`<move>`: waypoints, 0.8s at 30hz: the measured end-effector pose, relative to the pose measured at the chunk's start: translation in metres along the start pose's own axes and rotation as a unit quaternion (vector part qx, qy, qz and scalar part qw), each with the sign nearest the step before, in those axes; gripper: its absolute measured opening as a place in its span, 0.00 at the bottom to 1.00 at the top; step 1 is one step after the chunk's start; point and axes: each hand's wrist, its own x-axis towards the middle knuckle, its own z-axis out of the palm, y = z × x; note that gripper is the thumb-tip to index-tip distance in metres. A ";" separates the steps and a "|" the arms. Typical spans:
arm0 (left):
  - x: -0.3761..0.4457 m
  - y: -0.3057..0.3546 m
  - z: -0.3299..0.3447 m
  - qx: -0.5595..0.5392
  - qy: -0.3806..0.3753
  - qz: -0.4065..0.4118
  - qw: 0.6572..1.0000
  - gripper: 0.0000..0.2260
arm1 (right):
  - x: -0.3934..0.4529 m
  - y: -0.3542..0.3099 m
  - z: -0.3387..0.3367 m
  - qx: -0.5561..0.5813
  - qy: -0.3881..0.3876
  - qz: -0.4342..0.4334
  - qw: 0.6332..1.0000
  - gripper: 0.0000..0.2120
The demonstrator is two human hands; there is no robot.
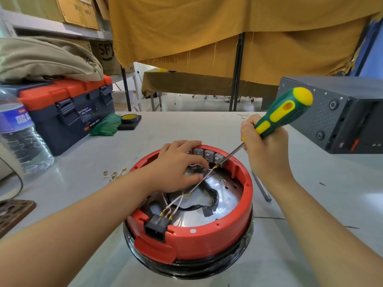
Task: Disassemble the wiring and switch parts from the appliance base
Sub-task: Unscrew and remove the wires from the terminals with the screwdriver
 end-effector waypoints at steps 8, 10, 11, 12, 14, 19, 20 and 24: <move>0.001 0.000 0.000 0.012 -0.004 0.002 1.000 0.16 | 0.002 0.003 -0.002 0.026 0.014 0.038 0.999 0.14; 0.000 0.000 0.000 0.011 -0.006 0.003 1.000 0.16 | 0.000 0.001 -0.002 -0.002 0.015 0.001 1.000 0.15; 0.000 0.000 0.000 0.012 -0.006 0.004 1.000 0.16 | -0.001 -0.001 -0.002 -0.017 0.013 -0.019 1.000 0.15; 0.000 0.000 0.000 0.012 -0.006 0.005 1.000 0.16 | -0.002 -0.002 -0.002 -0.029 0.008 -0.036 0.999 0.16; 0.000 0.000 0.000 0.014 -0.005 0.005 1.000 0.16 | -0.004 -0.004 0.000 -0.044 -0.001 -0.065 0.997 0.19; 0.001 -0.001 0.001 0.021 -0.002 0.008 1.000 0.16 | -0.009 -0.006 0.004 -0.073 -0.006 -0.120 0.990 0.18; 0.001 -0.001 0.002 0.023 -0.002 0.009 1.000 0.16 | -0.009 -0.006 0.005 -0.073 -0.007 -0.124 0.990 0.17; 0.001 -0.002 0.002 0.032 -0.004 0.013 0.999 0.16 | -0.008 -0.003 0.006 -0.062 -0.001 -0.115 0.991 0.20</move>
